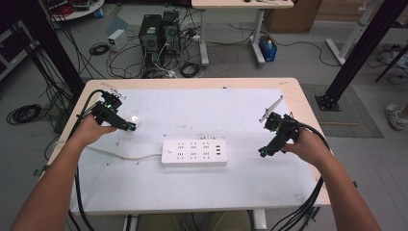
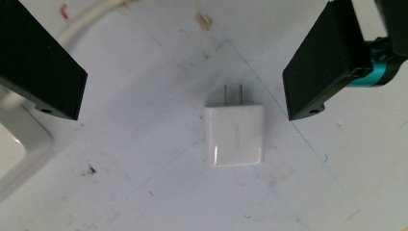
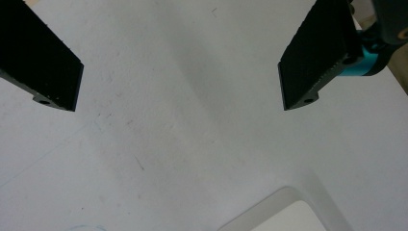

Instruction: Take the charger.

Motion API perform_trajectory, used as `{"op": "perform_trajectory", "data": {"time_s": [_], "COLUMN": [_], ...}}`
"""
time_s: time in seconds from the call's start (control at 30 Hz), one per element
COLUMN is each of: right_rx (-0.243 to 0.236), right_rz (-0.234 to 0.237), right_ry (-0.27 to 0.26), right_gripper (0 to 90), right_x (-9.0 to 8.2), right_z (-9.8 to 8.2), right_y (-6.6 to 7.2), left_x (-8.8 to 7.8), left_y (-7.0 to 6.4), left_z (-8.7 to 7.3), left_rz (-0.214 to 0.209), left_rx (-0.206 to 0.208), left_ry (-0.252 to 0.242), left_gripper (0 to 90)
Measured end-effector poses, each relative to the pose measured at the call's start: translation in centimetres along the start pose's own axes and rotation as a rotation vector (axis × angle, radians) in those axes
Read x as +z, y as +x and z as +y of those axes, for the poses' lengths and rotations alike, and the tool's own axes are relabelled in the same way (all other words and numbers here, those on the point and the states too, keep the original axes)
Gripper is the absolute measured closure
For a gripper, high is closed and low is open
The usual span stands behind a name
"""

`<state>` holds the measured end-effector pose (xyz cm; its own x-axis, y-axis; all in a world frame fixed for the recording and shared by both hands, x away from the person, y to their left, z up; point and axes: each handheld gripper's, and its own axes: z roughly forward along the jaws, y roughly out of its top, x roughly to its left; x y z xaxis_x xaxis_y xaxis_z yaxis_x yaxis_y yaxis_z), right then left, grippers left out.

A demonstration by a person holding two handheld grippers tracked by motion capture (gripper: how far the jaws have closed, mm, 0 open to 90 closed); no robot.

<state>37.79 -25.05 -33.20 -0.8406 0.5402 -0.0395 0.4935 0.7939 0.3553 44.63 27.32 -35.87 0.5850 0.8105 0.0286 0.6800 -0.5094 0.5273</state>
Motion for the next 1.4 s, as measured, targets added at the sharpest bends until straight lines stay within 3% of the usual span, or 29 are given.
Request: {"op": "perform_trajectory", "data": {"time_s": [0.23, 0.4, 0.77, 0.83, 0.97, 1.17, 1.4], "right_rx": [-0.007, -0.008, -0.016, -0.019, -0.020, -0.011, -0.018], "right_rz": [0.003, 0.005, 0.010, 0.018, 0.024, 0.030, 0.036], "right_ry": [0.000, -0.004, -0.008, -0.018, -0.022, -0.027, -0.014], "right_gripper": [1.1, 1.2, 1.2, 1.2, 1.2, 1.2, 1.2], "right_x": [0.1, 0.0, 0.3, 0.3, 0.4, 0.4, 0.9], "right_z": [0.1, 0.1, 0.1, 0.0, -0.1, 0.0, 0.3], "right_y": [0.1, 0.0, -0.1, 0.0, 0.0, -0.2, -0.2], "left_x": [2.2, 3.9, 7.1, 7.2, 7.4, 8.1, 8.1], "left_y": [1.5, 1.7, 2.2, 2.2, 2.2, 2.1, 2.2], "left_z": [0.2, 0.2, 0.2, 0.1, 0.2, 0.0, -0.2], "left_rz": [0.018, 0.004, -0.012, -0.017, -0.011, -0.011, -0.018], "left_rx": [-0.048, -0.026, -0.045, -0.037, -0.034, -0.025, -0.041], "left_ry": [-0.005, 0.016, 0.052, 0.052, 0.047, 0.081, 0.074], "left_gripper": [1.7, 1.7, 3.3, 7.6, 7.6, 7.6, 13.2]}}
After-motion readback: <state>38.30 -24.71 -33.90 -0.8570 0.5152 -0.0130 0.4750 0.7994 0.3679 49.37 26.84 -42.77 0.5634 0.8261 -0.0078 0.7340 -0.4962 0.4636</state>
